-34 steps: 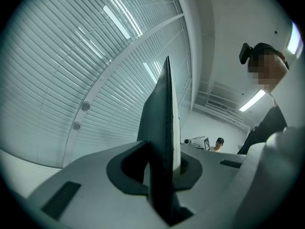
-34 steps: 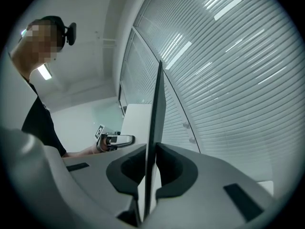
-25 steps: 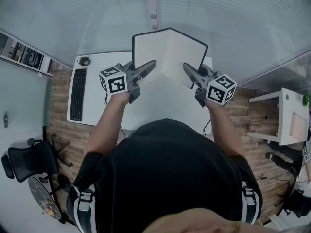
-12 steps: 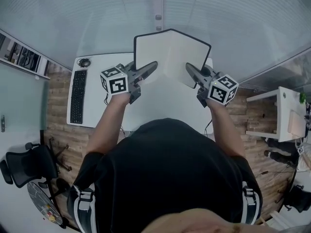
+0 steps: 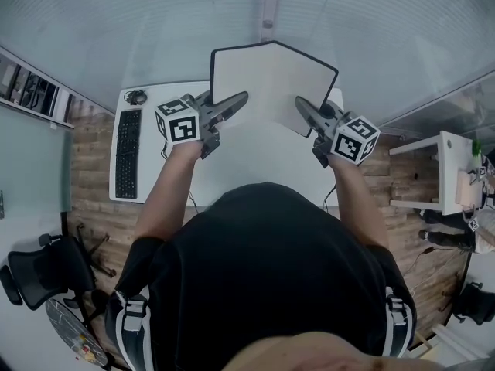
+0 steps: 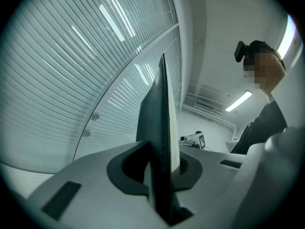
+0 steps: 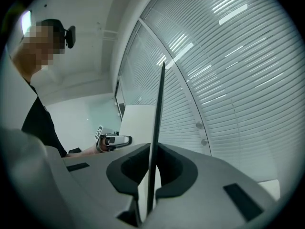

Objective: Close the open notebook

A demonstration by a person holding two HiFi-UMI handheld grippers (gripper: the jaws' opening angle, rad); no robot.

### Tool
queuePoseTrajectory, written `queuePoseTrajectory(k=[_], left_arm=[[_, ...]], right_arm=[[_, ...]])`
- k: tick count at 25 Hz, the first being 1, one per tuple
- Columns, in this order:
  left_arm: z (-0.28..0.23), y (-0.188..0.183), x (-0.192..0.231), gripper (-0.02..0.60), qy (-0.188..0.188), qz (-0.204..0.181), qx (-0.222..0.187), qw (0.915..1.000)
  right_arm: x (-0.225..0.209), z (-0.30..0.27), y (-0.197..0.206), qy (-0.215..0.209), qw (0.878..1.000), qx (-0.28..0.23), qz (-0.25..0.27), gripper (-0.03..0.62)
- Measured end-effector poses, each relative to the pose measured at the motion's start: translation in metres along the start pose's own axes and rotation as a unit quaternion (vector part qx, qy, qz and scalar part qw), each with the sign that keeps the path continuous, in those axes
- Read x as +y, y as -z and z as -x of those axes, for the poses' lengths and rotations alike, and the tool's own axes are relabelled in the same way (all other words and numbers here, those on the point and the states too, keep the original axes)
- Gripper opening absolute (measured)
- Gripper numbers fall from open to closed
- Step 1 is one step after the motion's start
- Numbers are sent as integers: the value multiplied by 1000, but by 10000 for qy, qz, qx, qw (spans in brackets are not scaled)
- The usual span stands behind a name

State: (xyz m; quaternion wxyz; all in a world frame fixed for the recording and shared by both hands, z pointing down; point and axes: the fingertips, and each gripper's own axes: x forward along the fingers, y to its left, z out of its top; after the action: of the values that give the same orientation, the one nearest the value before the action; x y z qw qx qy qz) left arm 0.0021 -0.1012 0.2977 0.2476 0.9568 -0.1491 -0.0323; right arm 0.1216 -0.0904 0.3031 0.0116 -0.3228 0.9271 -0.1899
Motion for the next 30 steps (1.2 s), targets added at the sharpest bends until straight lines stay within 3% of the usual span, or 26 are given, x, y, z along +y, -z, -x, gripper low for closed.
queuePoseTrajectory(k=[12,30], left_arm=[[35,-13,19,68,219,120,129,9996],[20,8,51,69,348,515,356,9974]], right_arm=[[23,-36,0,246,9997,-14,0,55],[-1,-43,24,573,9977,82,-346,55]])
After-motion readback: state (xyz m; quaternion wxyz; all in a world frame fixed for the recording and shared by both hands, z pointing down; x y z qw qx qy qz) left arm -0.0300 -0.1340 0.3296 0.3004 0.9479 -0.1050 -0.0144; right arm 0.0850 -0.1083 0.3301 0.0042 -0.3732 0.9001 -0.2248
